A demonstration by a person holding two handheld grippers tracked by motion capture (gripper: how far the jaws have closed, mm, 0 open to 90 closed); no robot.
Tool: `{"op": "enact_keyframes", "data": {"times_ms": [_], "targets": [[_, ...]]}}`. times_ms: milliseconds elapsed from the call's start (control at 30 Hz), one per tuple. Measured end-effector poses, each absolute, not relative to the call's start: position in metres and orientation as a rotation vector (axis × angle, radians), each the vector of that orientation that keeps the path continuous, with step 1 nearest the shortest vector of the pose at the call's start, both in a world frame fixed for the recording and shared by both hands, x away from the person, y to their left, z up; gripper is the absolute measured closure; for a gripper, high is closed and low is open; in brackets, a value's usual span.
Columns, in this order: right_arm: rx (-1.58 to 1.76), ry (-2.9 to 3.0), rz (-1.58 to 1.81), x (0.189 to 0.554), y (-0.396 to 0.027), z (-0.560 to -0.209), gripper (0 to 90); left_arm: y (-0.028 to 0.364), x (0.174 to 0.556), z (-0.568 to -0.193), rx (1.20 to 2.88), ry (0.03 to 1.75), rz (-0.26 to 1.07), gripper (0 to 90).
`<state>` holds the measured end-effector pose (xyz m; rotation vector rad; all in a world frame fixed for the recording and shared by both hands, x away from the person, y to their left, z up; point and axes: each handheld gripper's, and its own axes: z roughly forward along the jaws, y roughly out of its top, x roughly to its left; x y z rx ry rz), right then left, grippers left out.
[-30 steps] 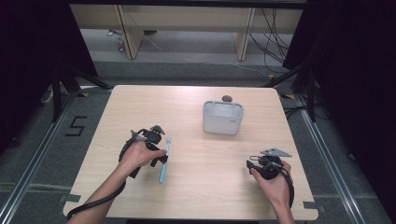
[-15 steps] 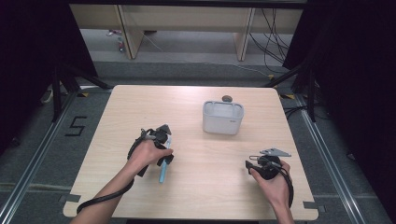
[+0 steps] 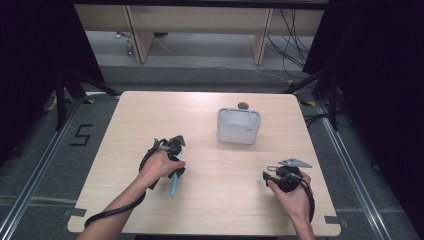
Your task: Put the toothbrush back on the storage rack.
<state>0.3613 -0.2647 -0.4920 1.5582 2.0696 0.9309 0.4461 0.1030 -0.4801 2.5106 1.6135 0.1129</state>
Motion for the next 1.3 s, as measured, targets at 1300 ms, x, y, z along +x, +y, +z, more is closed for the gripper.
{"op": "enact_keyframes", "data": {"times_ms": [1300], "targets": [[1.553, 2.075, 0.979, 0.361, -0.259, -0.494, 44.9, 0.119, 0.439, -0.474, 2.618, 1.332, 0.15, 78.1]]}}
